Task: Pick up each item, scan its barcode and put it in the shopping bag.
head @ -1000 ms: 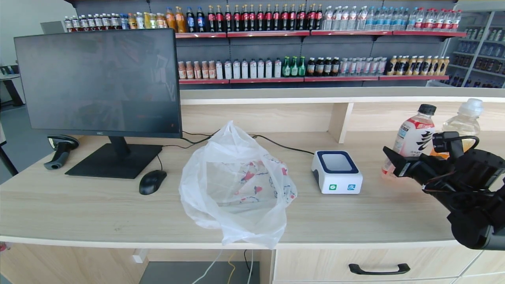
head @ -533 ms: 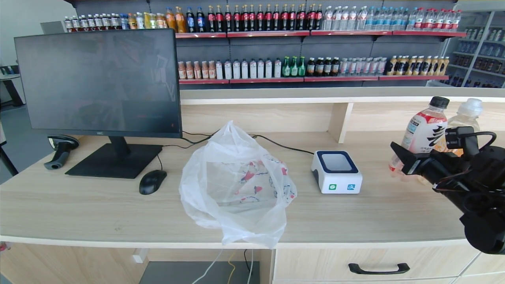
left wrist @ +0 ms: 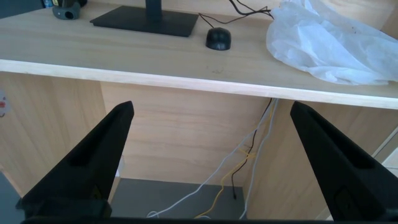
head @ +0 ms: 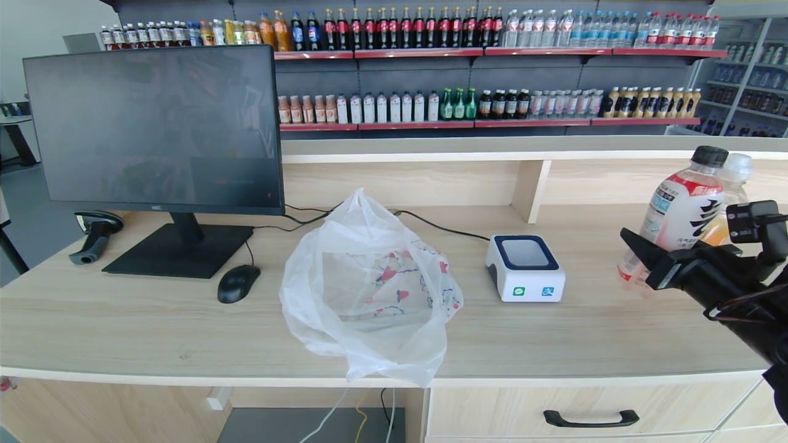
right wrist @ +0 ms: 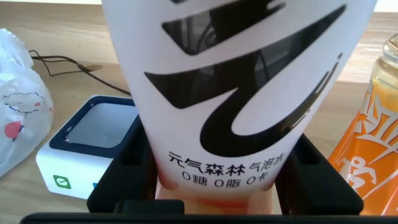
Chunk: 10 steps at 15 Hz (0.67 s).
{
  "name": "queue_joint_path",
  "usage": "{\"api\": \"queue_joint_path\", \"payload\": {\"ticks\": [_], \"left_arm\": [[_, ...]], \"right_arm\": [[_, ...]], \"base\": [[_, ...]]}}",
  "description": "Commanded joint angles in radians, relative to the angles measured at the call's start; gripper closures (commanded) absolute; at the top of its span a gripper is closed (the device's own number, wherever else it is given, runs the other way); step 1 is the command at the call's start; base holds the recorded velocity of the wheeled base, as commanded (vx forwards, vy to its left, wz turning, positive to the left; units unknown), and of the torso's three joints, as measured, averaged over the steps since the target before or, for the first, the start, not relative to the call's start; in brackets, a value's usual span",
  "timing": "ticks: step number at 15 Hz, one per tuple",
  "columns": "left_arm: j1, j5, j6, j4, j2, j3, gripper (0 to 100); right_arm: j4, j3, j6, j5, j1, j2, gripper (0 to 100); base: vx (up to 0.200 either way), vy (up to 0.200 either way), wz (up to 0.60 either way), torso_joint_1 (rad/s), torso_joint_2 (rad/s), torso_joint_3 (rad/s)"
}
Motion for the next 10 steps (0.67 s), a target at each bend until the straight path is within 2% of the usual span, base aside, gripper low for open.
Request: {"api": "queue_joint_path", "payload": {"ticks": [1,10], "left_arm": [[-0.001,0.000,0.000,-0.003,0.000,0.000,0],[-0.001,0.000,0.000,0.000,0.000,0.000,0]], "right_arm": [[-0.001,0.074,-0.008,0.000,0.032,-0.110,100],[-0.001,0.184,-0.011,0.000,0.064,-0.238,100]], "base": [[0.000,0.000,0.00,0.000,0.00,0.000],[0.000,0.000,0.00,0.000,0.00,0.000]]}}
